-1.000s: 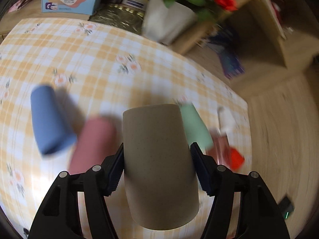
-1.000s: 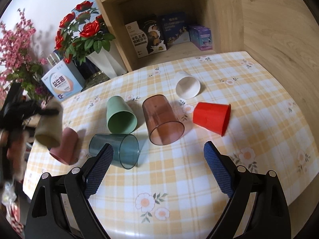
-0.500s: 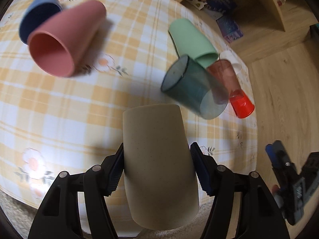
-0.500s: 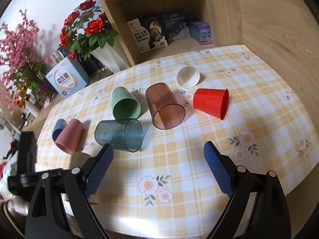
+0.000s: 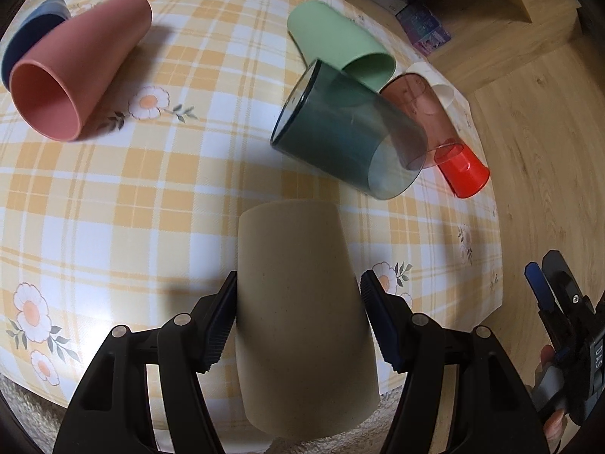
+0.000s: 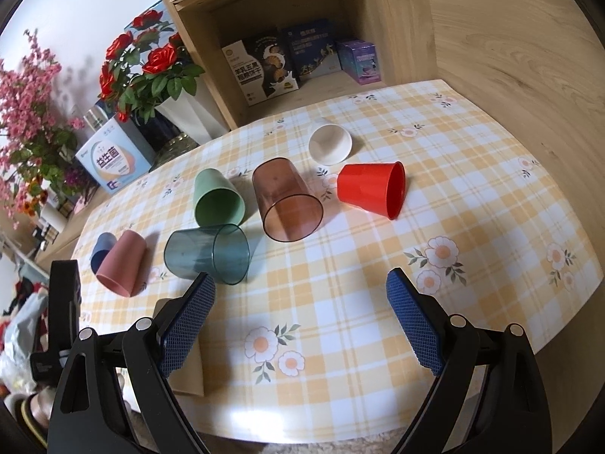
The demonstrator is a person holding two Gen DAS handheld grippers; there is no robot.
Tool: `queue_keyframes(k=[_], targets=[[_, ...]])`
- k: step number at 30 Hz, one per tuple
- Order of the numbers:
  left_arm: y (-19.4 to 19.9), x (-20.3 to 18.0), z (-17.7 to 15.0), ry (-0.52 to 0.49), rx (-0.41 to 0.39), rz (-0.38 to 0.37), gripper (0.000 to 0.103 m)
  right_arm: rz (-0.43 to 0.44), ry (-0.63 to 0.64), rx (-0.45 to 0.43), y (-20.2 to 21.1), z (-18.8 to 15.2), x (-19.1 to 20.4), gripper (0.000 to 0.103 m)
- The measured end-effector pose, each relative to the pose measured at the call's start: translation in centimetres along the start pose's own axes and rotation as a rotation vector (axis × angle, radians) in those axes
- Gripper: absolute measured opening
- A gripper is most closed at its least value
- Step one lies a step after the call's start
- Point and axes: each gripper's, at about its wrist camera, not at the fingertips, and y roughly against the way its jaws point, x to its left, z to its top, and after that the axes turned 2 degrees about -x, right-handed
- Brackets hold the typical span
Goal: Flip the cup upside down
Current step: 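Open the left tool to release the beige cup while the right tool grasps it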
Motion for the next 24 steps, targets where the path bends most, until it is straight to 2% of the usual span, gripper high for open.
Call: queue_keyframes(k=[7,12,20,24], targets=[[2.6,-0.1,0.2,-0.049,-0.072,0.024,0.073,-0.001,0.020,0.015,0.4,-0.2,0.8,0.089],[5.1,0.4,0.2,-0.104,-0.143,0.074,0.077,-0.022,0.103,0.034,0.4,-0.6,2.7,0.089],[9.8,2.3,0.1,-0.184,-0.287,0.167,0.087,0.010,0.191,0.121,-1.3,-1.0,6.0,0.089],[12.4,3.9,-0.1,-0.212,-0.372,0.221,0.093,0.052,0.213,0.203,-2.9,-1.1,7.9,0.089]])
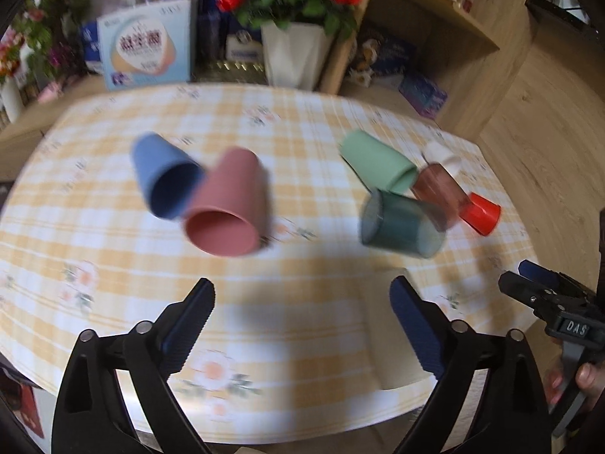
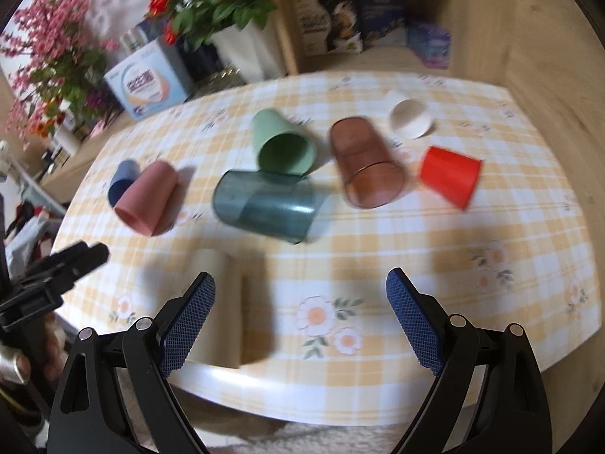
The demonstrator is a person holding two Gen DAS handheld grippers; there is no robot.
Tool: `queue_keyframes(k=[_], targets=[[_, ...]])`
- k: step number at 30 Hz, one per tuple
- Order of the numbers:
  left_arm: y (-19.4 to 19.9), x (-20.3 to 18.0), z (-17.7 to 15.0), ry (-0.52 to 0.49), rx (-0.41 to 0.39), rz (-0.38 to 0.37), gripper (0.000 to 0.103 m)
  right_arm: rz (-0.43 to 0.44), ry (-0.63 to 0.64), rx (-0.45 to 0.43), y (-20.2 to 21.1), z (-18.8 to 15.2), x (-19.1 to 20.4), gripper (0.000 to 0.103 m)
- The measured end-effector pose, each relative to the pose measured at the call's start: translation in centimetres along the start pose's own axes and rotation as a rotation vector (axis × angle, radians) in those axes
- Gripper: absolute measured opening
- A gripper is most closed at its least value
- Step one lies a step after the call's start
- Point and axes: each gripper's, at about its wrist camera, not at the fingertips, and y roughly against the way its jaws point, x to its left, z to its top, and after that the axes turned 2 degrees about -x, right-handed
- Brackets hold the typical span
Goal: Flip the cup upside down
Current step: 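Open the left tool to release the beige cup while the right tool grasps it, then rotate the held beige cup with the right tool so its rim faces down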
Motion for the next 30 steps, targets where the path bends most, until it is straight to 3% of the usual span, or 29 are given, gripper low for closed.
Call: queue_keyframes(k=[5,12,13,14,20,30], targets=[[1.9,2.3,-0.1,-0.027,-0.066,0.066,0.097,0.070,-0.003,0.101,-2.5,0.6,1.8,0.088],[3.1,5.5,-1.0,0.025,-0.093,0.118,0.097,0.102,0.021,0.234,-6.2,1.4,5.2,0.088],[3.1,5.8,-1.2,0.036,-0.090,0.119,0.097,0.100,0.016,0.254,-6.7,1.5,5.5,0.085],[3.1,6.0,-1.3,0.045,-0.088,0.118,0.097,0.102,0.012,0.270,-7.1,1.6,5.7,0.074],[2.9,7.1,-2.1,0.091,-0.069,0.123,0.097,0.093,-0.034,0.349,-9.7,1.7,6.7,0.063],[2.9,7.6,-2.4,0.113,-0.064,0.124,0.097,0.073,-0.070,0.402,-12.0,1.2,6.8,0.057]])
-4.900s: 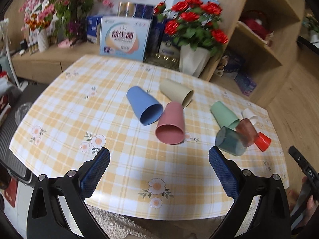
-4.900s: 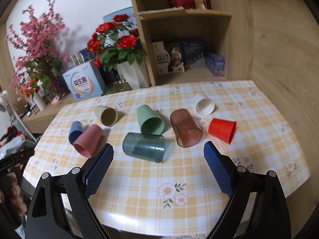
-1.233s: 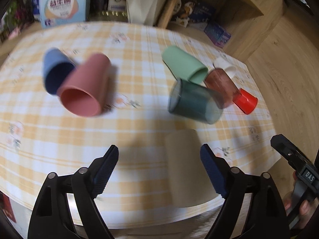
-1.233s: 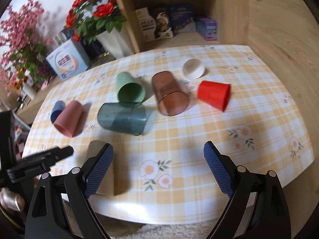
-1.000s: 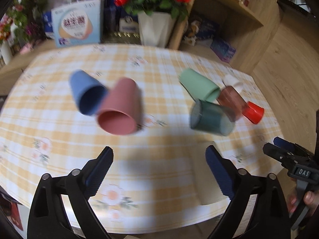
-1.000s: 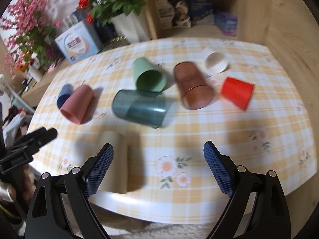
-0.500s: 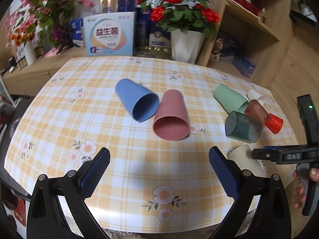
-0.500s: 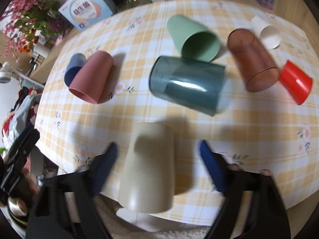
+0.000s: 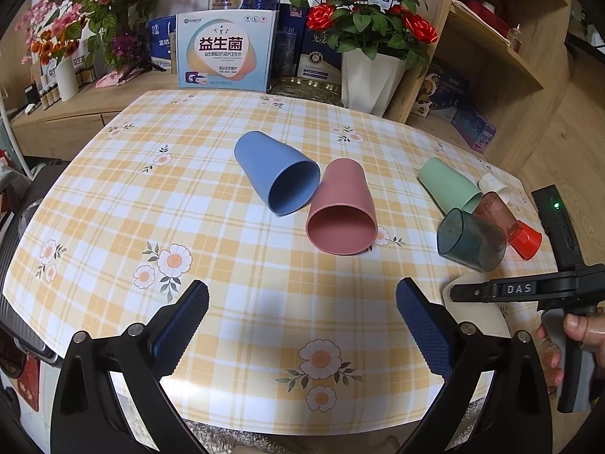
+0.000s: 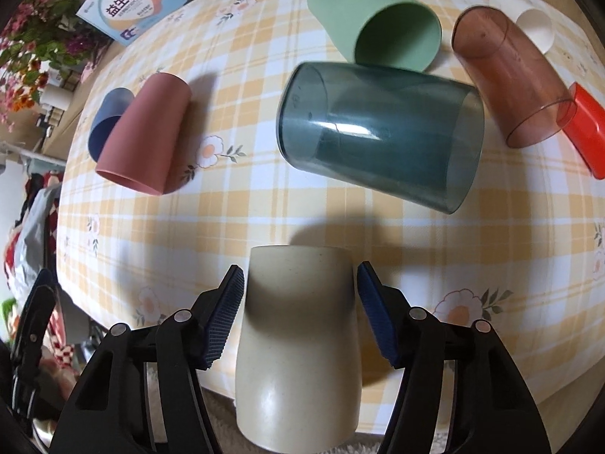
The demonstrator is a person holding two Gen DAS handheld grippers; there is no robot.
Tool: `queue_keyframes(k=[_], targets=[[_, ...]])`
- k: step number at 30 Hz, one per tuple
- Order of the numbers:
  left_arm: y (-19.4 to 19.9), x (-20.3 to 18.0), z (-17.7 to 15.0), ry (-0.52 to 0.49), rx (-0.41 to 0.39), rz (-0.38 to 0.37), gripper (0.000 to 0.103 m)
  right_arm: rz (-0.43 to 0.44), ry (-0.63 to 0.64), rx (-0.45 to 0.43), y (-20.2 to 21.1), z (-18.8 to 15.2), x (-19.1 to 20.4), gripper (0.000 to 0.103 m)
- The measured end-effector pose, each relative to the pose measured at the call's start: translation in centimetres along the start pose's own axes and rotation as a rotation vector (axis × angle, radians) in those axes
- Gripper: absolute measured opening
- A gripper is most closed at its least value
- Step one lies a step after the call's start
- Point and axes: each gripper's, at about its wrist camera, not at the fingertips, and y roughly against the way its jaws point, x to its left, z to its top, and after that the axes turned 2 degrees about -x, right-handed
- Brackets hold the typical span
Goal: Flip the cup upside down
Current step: 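Rotate the held beige cup with the right tool so its rim faces down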
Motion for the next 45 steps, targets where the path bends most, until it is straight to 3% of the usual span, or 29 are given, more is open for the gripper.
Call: queue_keyframes(k=[8,16,30,36,42,45], targets=[[0.1,-0.9,-0.2,-0.011,0.012,-0.014,0.097,0.043,0.017,-0.046,0.9,-0.9,-0.3,0.056],[0.6,-2.2,-0.2,-0.026,0.014,-0.033,0.097,0.090,0.070,-0.160,3.7,-3.2,-1.0,0.056],[1.0,-5.2,-1.0,-0.059,0.030,-0.057,0.097,0.179,-0.037,-0.384,8.9,-8.9,-6.8,0.055],[1.3,-5.9,-1.2,-0.069,0.027,-0.065,0.097,0.122,-0.033,-0.476,11.4,-9.5,-8.4,0.055],[1.3,-6.0,-1.3,-0.067,0.028,-0.061,0.097,-0.036,0.025,-0.547,12.6,-8.7,-9.0,0.055],[1.1,-6.0,-1.3,-0.060,0.028,-0.052,0.097,-0.075,0.049,-0.543,12.4,-8.2,-8.7,0.055]])
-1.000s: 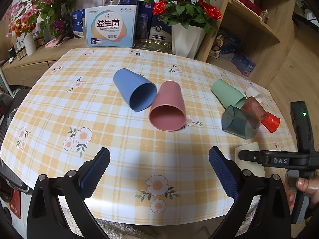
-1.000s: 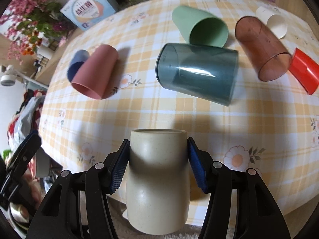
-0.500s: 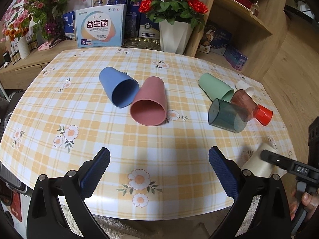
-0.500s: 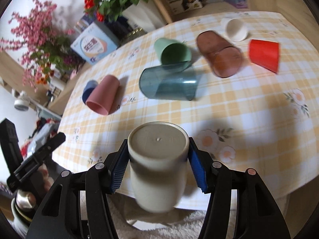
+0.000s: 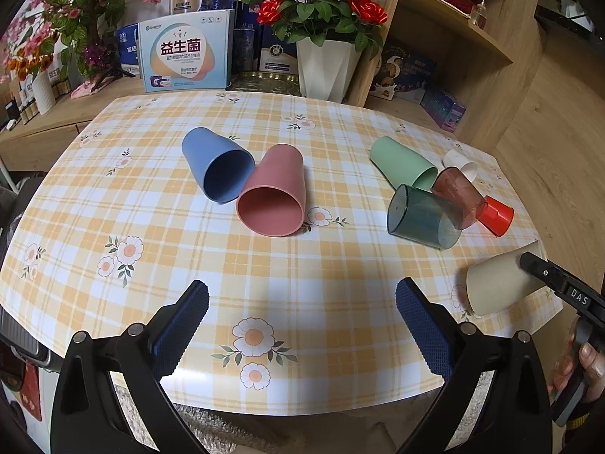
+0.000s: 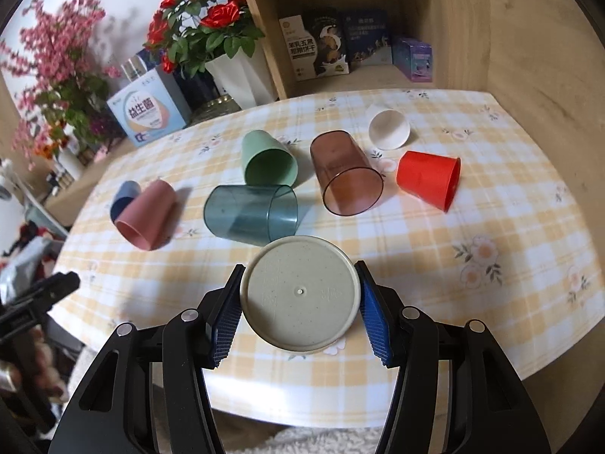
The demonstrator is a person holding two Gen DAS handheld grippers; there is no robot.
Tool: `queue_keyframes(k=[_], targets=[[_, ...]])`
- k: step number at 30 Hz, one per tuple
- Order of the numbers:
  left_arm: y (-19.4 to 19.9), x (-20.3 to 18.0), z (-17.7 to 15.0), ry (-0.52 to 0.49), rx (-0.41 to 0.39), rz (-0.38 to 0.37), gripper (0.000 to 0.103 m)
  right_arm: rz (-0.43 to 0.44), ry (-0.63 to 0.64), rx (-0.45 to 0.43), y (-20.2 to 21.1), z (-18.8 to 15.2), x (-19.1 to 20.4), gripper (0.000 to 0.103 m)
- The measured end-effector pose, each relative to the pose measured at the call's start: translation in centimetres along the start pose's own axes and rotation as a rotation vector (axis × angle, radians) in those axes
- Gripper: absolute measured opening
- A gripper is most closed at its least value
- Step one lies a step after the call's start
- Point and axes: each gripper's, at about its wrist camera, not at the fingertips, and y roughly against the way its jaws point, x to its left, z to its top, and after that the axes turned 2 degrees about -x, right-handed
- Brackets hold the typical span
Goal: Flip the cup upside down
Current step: 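Rotate the held beige cup with the right tool so its rim faces down, then lower the beige cup rim-down onto the table and open the right tool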
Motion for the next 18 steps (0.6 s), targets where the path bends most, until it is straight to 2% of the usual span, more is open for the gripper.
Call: queue_keyframes(k=[7,18], targets=[[-0.1,0.4,0.0,0.011,-0.001,0.014,0.097,-0.046,0.117,0.036,-1.9,0.0,2.6,0.055],[-0.3,1.3,-0.1,0.036,0.004,0.024,0.097,-0.095,0.211,0.076,-4.3,0.3,5.4,0.055]])
